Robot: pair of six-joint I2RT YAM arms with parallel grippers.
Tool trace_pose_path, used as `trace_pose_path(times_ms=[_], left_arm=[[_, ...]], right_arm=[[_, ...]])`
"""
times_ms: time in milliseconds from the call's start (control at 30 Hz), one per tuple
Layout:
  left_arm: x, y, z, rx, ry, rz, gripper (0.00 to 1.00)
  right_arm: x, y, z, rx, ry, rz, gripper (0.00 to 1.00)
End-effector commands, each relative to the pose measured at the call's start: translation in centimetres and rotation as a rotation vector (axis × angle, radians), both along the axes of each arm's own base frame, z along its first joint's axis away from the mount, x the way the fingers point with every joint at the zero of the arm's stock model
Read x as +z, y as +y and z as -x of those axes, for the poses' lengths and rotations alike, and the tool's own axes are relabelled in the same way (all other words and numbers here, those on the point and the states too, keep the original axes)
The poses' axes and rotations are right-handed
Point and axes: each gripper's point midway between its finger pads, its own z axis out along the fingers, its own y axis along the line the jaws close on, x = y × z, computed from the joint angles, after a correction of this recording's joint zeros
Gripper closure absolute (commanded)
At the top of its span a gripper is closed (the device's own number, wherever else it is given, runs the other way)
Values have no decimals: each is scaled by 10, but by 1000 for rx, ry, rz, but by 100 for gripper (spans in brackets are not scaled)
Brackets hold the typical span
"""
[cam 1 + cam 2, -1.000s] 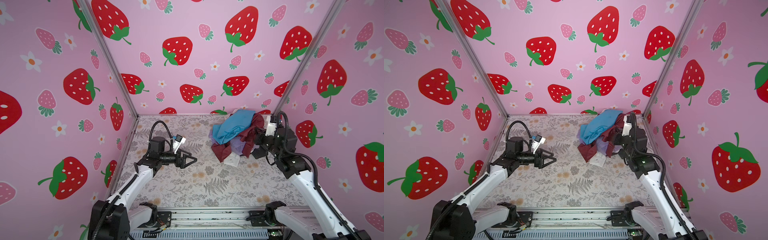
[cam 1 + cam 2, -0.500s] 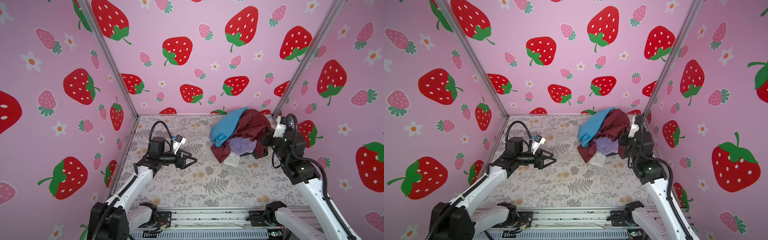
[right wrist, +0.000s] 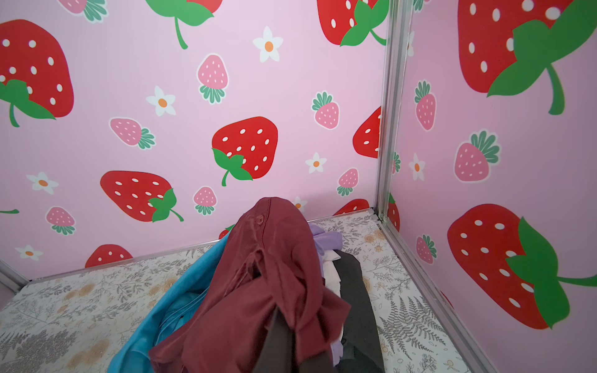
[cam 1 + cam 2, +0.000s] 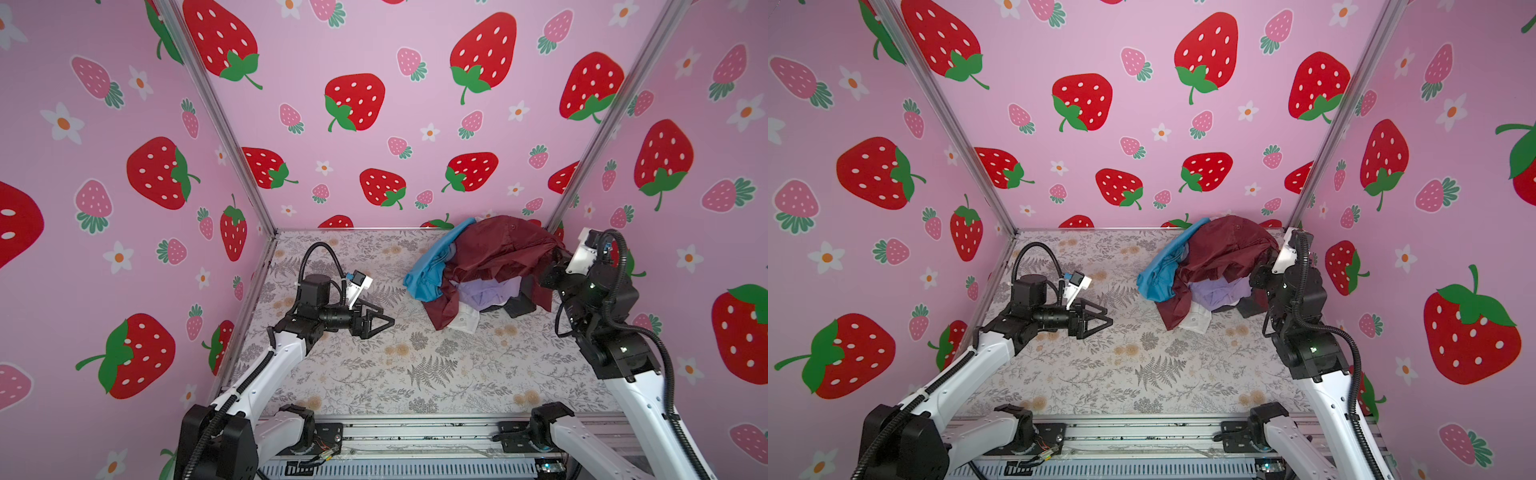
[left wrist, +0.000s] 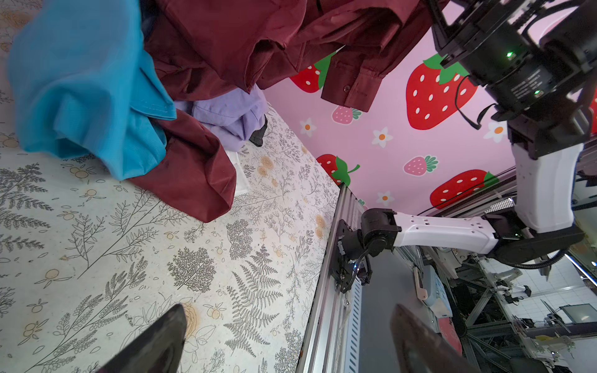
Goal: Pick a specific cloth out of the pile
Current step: 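Grasp the maroon shirt with the right gripper and pull it out of the pile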
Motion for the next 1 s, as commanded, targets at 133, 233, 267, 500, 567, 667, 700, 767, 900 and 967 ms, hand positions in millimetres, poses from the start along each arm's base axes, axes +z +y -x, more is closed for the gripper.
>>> trace_pose_path(times_ms=[133,233,267,500,567,667,700,767,900,967], left_arm=[[17,-2,-1,-17,-57,9,1],[17,-2,-1,-18,-55,8,1],[16,-2,-2,-18,-55,8,1],[17,-2,-1,-19,-55,8,1],[17,-2,-1,-19,-56,7,1],[17,-2,0,-20,-58,8,1],[18,-2,0,-19,-59,8,1],[18,-2,-1,-16,-60,7,1],[21,0,0,2,-77,1,1],[26,1,1,8,-91,4,1]], right_arm=[[50,-19,18,-73,-146,-25,100],[62,-22,25,-78,-185,-38,100],[65,-23,27,-79,-196,-41,100],[87,-23,37,-61,-264,-65,100],[93,-21,39,-45,-282,-72,100],[101,-17,42,-17,-308,-83,100],[104,-15,42,-4,-315,-89,100],[111,-11,44,27,-334,-99,100],[126,7,46,138,-370,-131,100],[132,24,47,233,-381,-143,100]])
